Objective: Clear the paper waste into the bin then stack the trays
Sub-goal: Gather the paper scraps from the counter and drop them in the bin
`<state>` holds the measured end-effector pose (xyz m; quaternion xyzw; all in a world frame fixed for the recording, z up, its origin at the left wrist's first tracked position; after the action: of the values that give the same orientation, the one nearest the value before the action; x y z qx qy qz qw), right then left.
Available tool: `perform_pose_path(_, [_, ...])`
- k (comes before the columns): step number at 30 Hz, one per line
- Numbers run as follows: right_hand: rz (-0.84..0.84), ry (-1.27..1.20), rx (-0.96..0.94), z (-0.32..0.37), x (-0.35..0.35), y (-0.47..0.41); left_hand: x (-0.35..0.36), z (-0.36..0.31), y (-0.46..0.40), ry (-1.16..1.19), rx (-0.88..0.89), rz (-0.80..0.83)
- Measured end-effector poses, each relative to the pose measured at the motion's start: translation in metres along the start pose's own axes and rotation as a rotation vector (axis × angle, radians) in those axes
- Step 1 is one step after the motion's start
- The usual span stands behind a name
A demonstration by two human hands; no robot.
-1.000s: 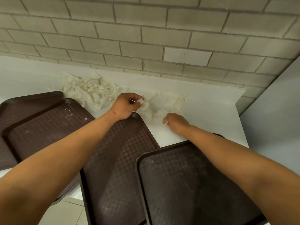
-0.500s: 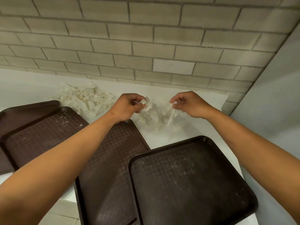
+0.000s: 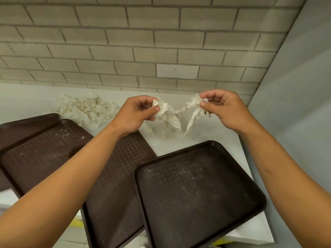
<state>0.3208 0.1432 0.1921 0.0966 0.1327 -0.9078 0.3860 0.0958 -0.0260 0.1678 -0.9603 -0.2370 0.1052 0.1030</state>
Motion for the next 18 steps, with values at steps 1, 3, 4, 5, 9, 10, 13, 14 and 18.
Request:
perform_pose_path(1, [-0.017, -0.008, 0.005, -0.003, 0.001, 0.010, 0.003, 0.000, 0.006, 0.013, -0.007, -0.001])
perform_pose_path(3, [-0.039, -0.022, 0.025, -0.014, 0.006, 0.028, 0.008, 0.001, 0.019, 0.034, -0.025, 0.011])
perform_pose_path(4, [-0.046, -0.039, 0.042, -0.021, 0.010, 0.038, 0.011, 0.002, 0.026, 0.039, -0.035, 0.019])
perform_pose_path(5, [-0.053, -0.061, 0.060, -0.028, 0.014, 0.047, 0.015, 0.004, 0.033, 0.047, -0.047, 0.022])
perform_pose_path(9, [-0.105, -0.121, 0.126, -0.049, 0.029, 0.087, 0.026, 0.012, 0.063, 0.088, -0.092, 0.026])
perform_pose_path(10, [-0.116, -0.122, 0.140, -0.051, 0.032, 0.098, 0.029, 0.013, 0.072, 0.093, -0.098, 0.031])
perform_pose_path(13, [-0.138, -0.127, 0.182, -0.051, 0.041, 0.131, 0.037, 0.016, 0.101, 0.105, -0.116, 0.040])
perform_pose_path(14, [-0.142, -0.129, 0.188, -0.050, 0.044, 0.142, 0.039, 0.016, 0.110, 0.118, -0.124, 0.048])
perform_pose_path(18, [-0.162, -0.097, 0.184, -0.039, 0.050, 0.191, 0.048, 0.009, 0.152, 0.151, -0.114, 0.084])
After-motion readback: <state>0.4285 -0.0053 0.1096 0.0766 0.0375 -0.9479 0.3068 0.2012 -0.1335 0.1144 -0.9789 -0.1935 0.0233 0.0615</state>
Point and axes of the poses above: each hand's wrist, its own y-axis away from the middle knuckle, its own x-axis out of the palm, z = x × y, the point moved 3 cm from there along -y, towards the middle knuckle, and after that the axes turned 5 degrees about x, right-handed, at the moved point
